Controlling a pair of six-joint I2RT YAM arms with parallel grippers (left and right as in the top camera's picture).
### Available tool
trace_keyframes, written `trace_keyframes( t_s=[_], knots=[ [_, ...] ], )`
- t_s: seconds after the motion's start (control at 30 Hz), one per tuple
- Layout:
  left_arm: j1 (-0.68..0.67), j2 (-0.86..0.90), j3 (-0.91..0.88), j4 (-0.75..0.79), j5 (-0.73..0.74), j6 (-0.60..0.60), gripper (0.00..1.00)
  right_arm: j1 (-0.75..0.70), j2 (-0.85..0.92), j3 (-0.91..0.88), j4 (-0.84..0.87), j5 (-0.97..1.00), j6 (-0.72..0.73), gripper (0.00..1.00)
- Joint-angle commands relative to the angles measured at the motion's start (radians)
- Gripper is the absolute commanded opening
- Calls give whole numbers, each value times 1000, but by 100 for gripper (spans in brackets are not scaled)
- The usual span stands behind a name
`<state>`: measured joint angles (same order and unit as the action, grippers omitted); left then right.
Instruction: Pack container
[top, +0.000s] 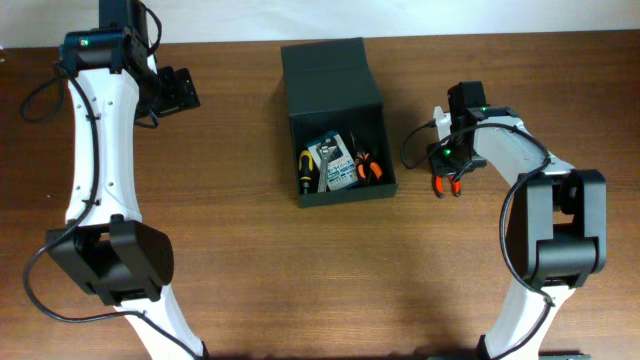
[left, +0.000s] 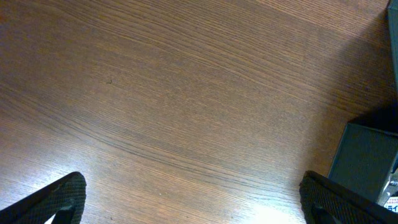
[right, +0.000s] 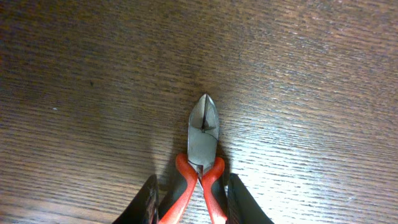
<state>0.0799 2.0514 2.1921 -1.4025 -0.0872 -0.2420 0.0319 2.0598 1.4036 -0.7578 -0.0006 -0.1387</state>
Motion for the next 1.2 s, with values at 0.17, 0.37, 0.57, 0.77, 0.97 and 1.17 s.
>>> trace_keyframes(
  t_s=[0.17, 0.37, 0.57, 0.77, 0.97, 1.17],
  knots=[
    [2, 0, 16, 2, -15, 12, 99, 1, 31, -29, 0, 39, -3, 48],
    [2, 0, 16, 2, -15, 12, 99, 1, 32, -29, 23, 39, -3, 62],
    [2, 0, 16, 2, -14, 12, 99, 1, 75, -29, 21, 36, -2, 59],
    [2, 0, 16, 2, -14, 12, 99, 1, 93, -29, 23, 31, 43, 47],
    [2, 0, 16, 2, -15, 12, 99, 2, 93, -29, 21, 31, 55, 36],
    [2, 0, 16, 2, -15, 12, 99, 2, 93, -29, 22, 31, 55, 16]
  ],
)
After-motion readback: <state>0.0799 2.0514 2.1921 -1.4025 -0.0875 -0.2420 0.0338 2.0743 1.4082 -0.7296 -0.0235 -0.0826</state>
